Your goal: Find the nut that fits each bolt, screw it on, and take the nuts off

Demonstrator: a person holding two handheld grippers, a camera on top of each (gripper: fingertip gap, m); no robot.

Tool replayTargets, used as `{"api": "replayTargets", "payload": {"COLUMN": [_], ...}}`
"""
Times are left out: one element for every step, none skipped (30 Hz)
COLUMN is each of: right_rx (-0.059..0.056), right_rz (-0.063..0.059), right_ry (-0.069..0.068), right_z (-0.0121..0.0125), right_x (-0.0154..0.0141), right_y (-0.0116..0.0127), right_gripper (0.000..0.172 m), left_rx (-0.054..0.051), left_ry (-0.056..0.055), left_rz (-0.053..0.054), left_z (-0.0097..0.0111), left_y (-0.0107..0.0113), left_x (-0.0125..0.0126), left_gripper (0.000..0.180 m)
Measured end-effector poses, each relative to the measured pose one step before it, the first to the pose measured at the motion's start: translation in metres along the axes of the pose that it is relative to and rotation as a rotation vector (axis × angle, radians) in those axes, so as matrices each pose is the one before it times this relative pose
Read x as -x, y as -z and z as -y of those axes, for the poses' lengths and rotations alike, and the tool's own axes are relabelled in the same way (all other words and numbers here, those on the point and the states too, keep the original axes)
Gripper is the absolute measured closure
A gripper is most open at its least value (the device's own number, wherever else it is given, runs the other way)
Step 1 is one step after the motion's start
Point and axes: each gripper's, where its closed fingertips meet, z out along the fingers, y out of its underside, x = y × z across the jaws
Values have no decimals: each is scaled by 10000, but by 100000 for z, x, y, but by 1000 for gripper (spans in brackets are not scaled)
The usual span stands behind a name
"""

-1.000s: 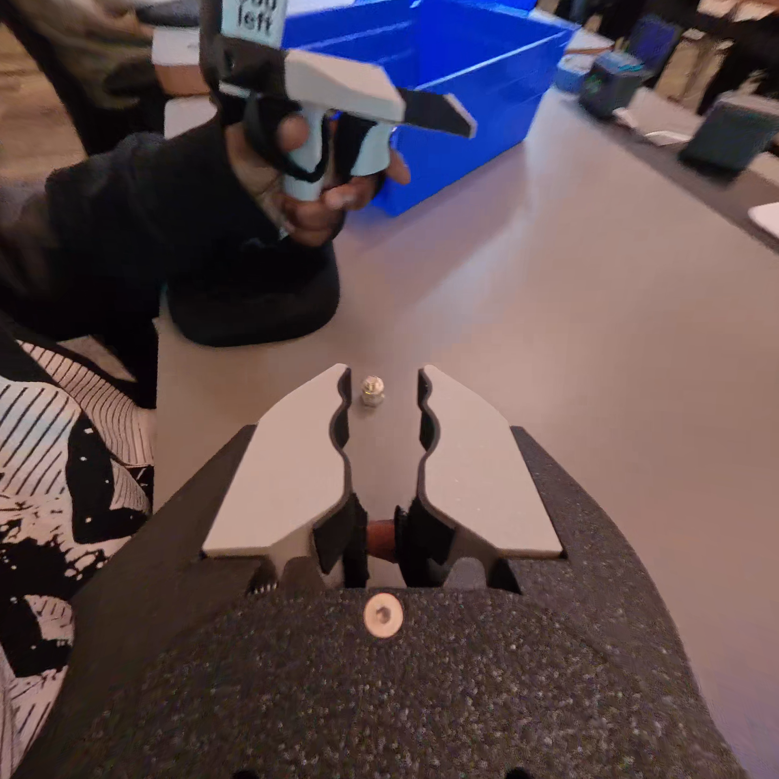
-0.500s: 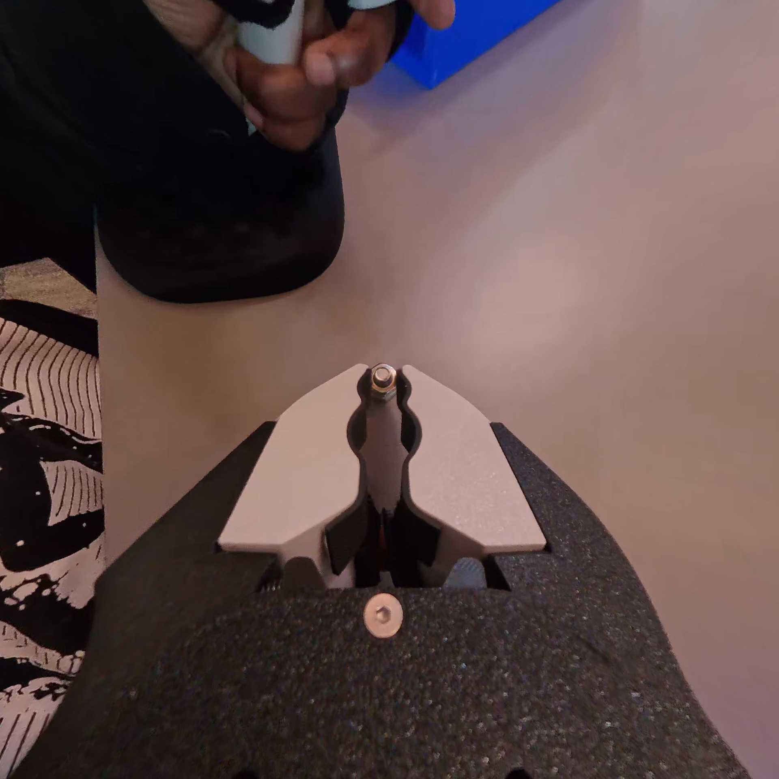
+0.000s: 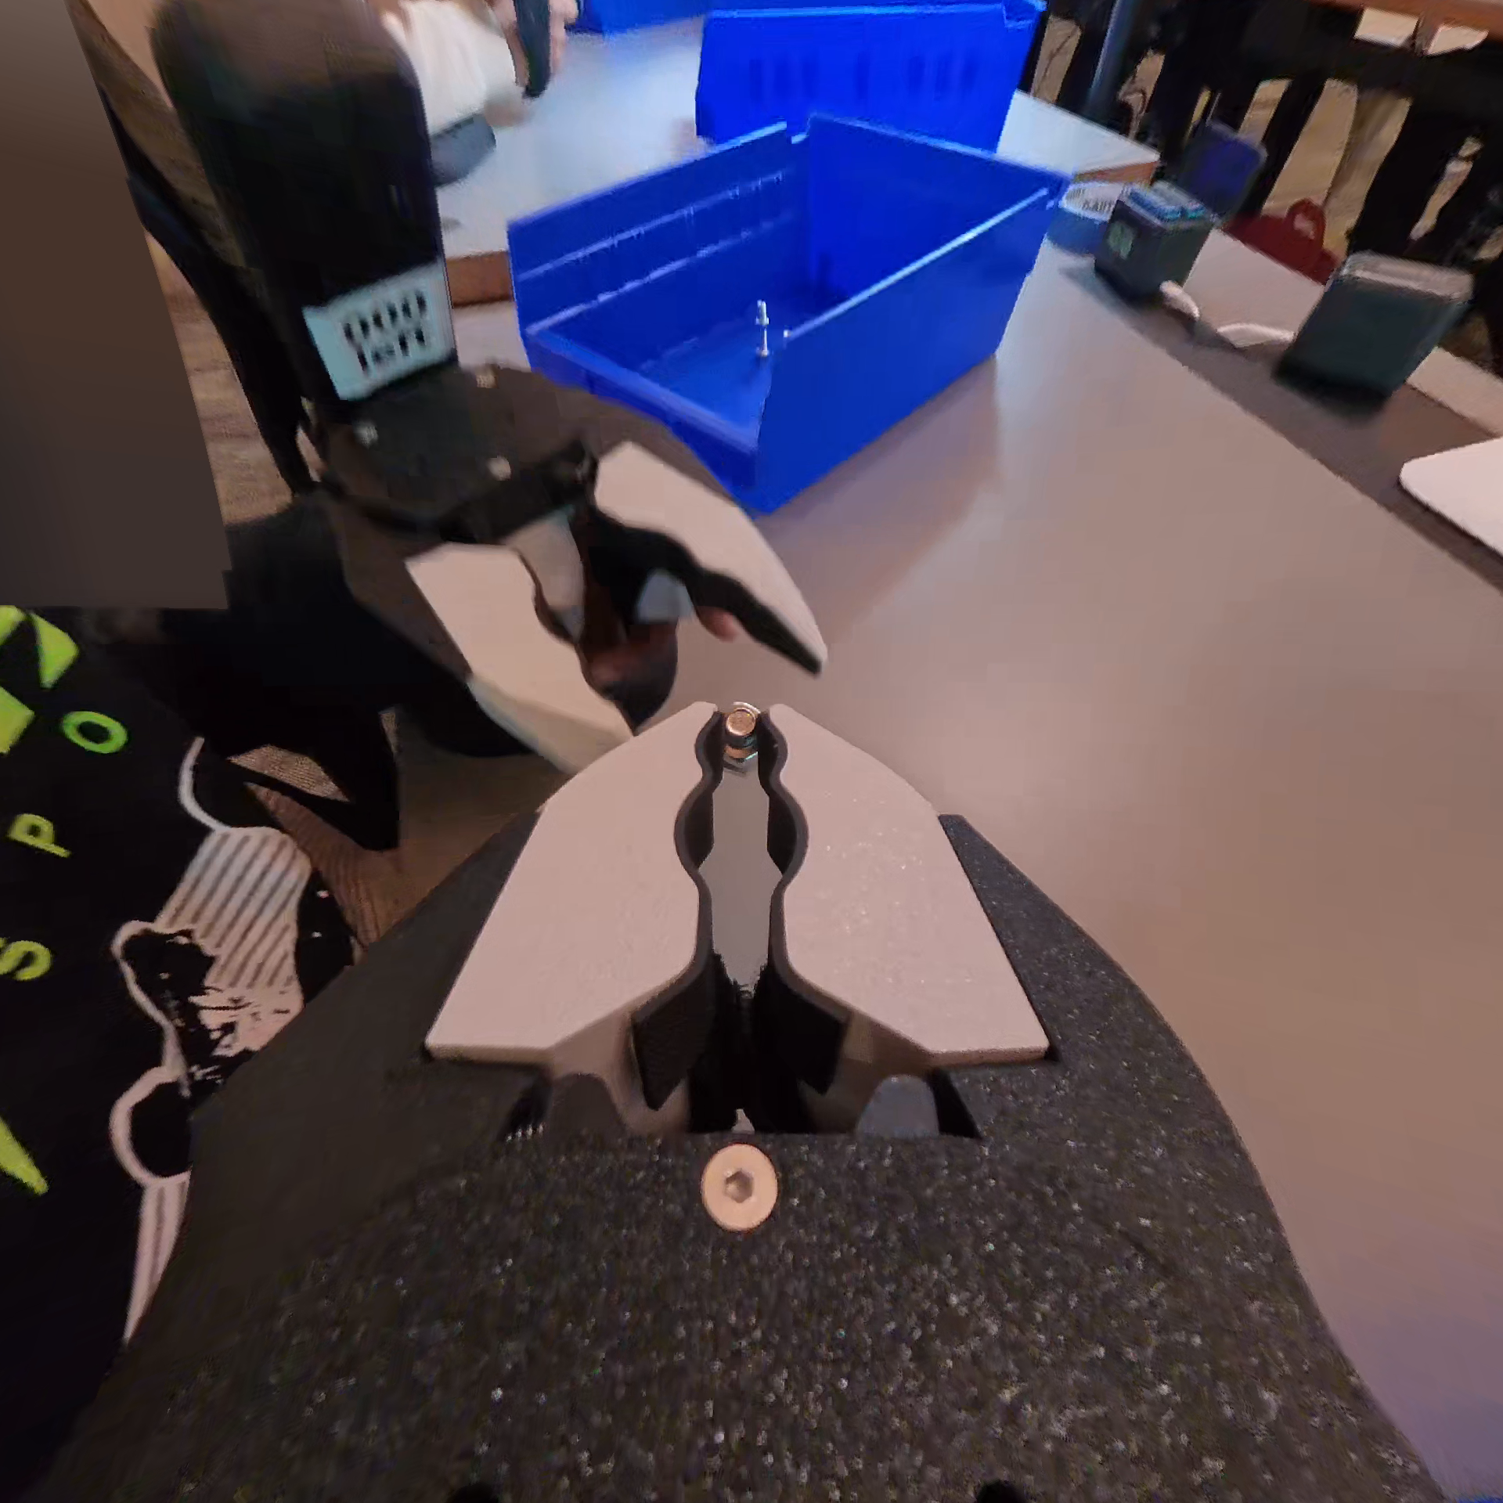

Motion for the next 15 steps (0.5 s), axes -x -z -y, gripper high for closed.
{"api": "replayTargets", "payload": {"right_rx": [-38, 2, 15, 0, -61, -92, -93, -90, -72, -25, 12, 33, 41, 41, 11], "right_rz": [-112, -205, -252, -209, -145, -119, -86, -75, -66, -41, -7, 12, 12, -4, 4], "right_ry": [-119, -192, -181, -115, -72, -117, -136, -114, -85, -73, -65, -40, -26, -41, -22], "right_z": [363, 234, 120, 58, 103, 132, 133, 146, 115, 54, -7, -49, -67, -82, -30], "right_x": [-4, -125, -159, -72, 19, 23, 34, 32, 20, 30, 41, 52, 40, -2, 14], "right_y": [333, 211, 88, 3, -41, -54, -76, -91, -115, -110, -99, -103, -77, -55, -32], "right_gripper": [164, 164, 164, 164, 164, 164, 164, 164, 164, 164, 164, 164, 164, 164, 164], "left_rx": [-70, -201, -199, -139, -77, -25, -2, -9, -40, -11, 11, -15, -15, 25, 38], "left_ry": [-212, -250, -269, -267, -253, -147, -51, -17, -29, -71, -117, -93, -9, 18, 14], "left_rz": [452, 590, 538, 441, 204, 105, 66, 55, 97, 72, 16, 23, 75, 8, -72], "left_z": [-19, 241, 349, 301, 186, 70, -11, -39, -30, -51, -43, 3, -25, -94, -121], "left_y": [-369, -137, 10, 55, 22, -13, -61, -90, -71, -67, -47, -38, -7, -25, -37], "left_x": [149, 340, 325, 271, 24, -77, -108, -106, -46, -69, -132, -96, 32, 0, -95], "left_gripper": [129, 131, 132, 133, 134, 134, 136, 139, 142, 145, 147, 149, 151, 152, 154]}}
